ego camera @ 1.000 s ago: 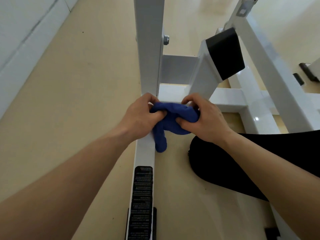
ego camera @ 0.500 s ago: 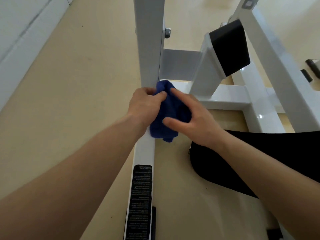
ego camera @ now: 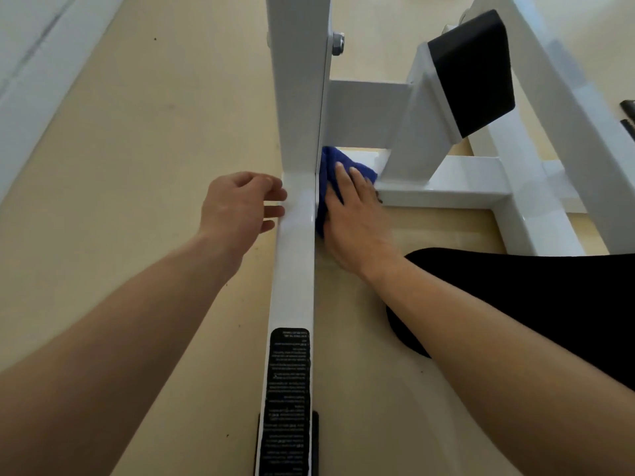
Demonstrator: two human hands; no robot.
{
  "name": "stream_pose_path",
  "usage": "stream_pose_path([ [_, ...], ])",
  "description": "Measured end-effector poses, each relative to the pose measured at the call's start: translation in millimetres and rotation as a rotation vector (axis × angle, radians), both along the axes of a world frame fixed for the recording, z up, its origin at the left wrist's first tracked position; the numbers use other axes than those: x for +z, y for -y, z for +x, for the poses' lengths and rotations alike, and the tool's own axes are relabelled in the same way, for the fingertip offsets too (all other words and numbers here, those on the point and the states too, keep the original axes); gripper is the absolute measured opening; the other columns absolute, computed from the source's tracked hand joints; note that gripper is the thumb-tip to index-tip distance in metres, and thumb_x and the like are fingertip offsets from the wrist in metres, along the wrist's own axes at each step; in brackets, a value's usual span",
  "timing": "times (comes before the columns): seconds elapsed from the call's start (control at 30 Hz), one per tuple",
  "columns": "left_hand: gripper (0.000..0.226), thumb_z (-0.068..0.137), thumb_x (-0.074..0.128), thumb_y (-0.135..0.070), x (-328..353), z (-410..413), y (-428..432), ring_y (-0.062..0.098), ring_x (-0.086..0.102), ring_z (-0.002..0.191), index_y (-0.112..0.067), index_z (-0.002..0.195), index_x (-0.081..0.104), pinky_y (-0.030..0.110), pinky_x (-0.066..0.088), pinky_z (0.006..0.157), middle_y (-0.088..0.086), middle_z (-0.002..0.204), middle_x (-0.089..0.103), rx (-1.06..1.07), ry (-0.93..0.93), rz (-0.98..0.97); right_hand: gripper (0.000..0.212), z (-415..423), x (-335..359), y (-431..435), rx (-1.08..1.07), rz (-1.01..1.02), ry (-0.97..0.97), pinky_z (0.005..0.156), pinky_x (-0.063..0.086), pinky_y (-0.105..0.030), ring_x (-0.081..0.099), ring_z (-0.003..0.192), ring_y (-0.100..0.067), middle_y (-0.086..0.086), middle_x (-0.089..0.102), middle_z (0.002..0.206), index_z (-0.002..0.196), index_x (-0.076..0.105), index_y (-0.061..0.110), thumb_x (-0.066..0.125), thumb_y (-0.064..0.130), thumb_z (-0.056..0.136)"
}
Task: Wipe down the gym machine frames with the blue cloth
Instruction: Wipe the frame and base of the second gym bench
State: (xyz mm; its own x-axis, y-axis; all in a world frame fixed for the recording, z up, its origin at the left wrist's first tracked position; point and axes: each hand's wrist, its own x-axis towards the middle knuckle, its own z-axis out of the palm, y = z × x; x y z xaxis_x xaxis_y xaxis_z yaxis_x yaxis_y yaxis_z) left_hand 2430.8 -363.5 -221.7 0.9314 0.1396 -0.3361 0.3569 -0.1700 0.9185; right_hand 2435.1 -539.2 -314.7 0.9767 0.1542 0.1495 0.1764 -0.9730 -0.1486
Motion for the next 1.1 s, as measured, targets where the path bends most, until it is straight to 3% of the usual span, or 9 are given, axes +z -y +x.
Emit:
stream_pose_path([
  [0.1,0.024,0.098,0.049,-0.018,-7,0,-8,0.019,0.072,0.080,-0.016,0.092,0.072,0.032,0.057,0.073,-0.002,0.087,0.076,0.009,-0.016,0.008,0.054,21,9,13,0.074,-0.033,0.032,0.115,0.031,-0.048,0.036,0.137,-0.040,-0.019,0.039,0.150,0.144,0.045,0.004,0.034,0.022,0.094],
  [0.23,0.025,0.098,0.047,-0.016,-9,1,-13,0.018,0.070,0.076,-0.015,0.092,0.071,0.034,0.055,0.073,0.000,0.090,0.075,0.017,-0.021,0.006,0.040,50,22,10,-0.048,-0.032,-0.023,0.104,0.040,-0.044,0.045,0.121,-0.035,-0.016,0.050,0.131,0.129,0.054,0.004,0.039,0.019,0.095],
  [0.33,0.025,0.099,0.047,-0.017,-13,0,-17,0.019,0.071,0.078,-0.015,0.093,0.071,0.032,0.055,0.070,0.000,0.091,0.075,0.013,-0.028,0.011,0.055,23,13,3,-0.058,-0.009,0.021,0.114,0.031,-0.048,0.037,0.132,-0.041,-0.022,0.041,0.145,0.139,0.049,0.003,0.033,0.024,0.091],
  [0.43,0.026,0.100,0.046,-0.016,-17,-1,-24,0.020,0.072,0.079,-0.015,0.094,0.071,0.034,0.056,0.072,0.000,0.092,0.075,0.014,-0.031,0.019,0.056,-1,11,14,-0.012,0.021,-0.029,0.120,0.023,-0.048,0.025,0.143,-0.041,-0.020,0.028,0.157,0.150,0.037,0.009,0.047,0.019,0.096],
  [0.7,0.025,0.100,0.044,-0.015,-17,-4,-25,0.019,0.070,0.078,-0.013,0.096,0.069,0.037,0.056,0.077,0.003,0.094,0.075,0.020,-0.033,0.061,0.042,45,17,1,-0.072,-0.027,0.034,0.111,0.032,-0.043,0.043,0.125,-0.037,-0.018,0.048,0.135,0.131,0.054,0.005,0.045,0.019,0.093],
  [0.9,0.025,0.102,0.046,-0.018,-14,-14,-29,0.019,0.072,0.081,-0.017,0.097,0.070,0.035,0.055,0.074,-0.002,0.093,0.075,-0.108,-0.015,0.111,0.061,2,5,28,0.076,-0.140,0.047,0.113,0.036,-0.051,0.038,0.136,-0.042,-0.022,0.039,0.149,0.145,0.045,0.007,0.065,0.013,0.088],
  [1.0,0.026,0.102,0.045,-0.019,-13,-17,-33,0.020,0.071,0.082,-0.017,0.097,0.070,0.037,0.054,0.076,-0.002,0.095,0.075,-0.125,-0.006,0.128,0.064,3,10,56,0.154,-0.248,0.106,0.099,0.048,-0.051,0.053,0.121,-0.042,-0.022,0.050,0.140,0.137,0.054,0.008,0.074,0.009,0.076],
  [1.1,0.026,0.103,0.045,-0.019,-10,-20,-37,0.021,0.072,0.085,-0.018,0.096,0.070,0.038,0.054,0.077,-0.003,0.095,0.075,-0.147,0.005,0.136,0.042,-7,9,81,0.224,-0.362,0.225,0.084,0.051,-0.047,0.060,0.098,-0.040,-0.021,0.060,0.124,0.118,0.065,0.008,0.066,0.011,0.077],
])
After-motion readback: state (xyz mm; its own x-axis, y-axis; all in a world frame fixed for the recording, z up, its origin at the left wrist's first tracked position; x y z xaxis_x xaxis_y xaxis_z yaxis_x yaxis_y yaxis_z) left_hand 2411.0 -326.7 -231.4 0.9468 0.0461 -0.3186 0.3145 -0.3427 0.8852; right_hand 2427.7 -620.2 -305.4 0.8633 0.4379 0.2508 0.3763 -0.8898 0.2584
